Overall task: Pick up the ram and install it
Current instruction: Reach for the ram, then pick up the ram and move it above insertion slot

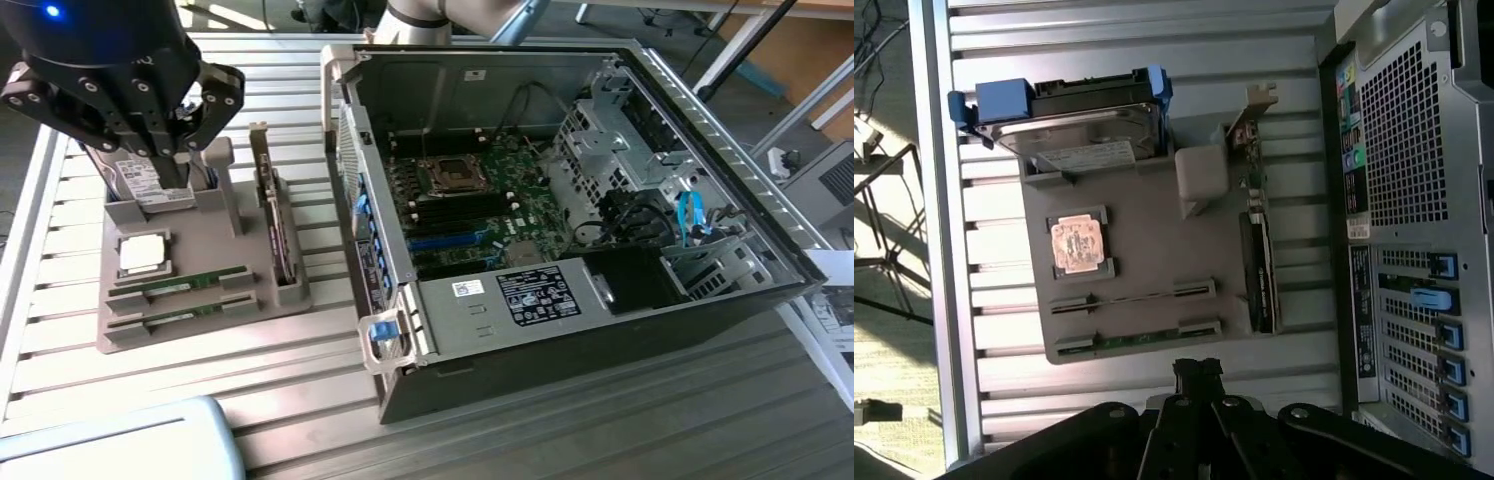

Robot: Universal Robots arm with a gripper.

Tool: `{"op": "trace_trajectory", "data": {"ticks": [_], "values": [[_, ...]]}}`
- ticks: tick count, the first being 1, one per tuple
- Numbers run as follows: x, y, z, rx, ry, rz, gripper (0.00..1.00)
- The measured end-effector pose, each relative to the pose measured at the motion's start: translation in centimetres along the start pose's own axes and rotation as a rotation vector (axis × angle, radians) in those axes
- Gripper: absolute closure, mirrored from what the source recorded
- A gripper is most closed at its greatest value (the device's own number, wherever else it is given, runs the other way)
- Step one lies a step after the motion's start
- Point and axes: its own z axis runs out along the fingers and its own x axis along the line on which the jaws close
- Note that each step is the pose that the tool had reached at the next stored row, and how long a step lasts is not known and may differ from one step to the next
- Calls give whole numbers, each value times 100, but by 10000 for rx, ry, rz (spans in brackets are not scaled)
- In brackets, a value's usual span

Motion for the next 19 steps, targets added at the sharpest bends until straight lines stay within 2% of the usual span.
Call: {"op": "trace_trajectory", "data": {"ticks": [2, 19], "values": [[-4, -56, -1, 67, -5, -2, 89], [-5, -59, -1, 70, -4, -8, 89]]}}
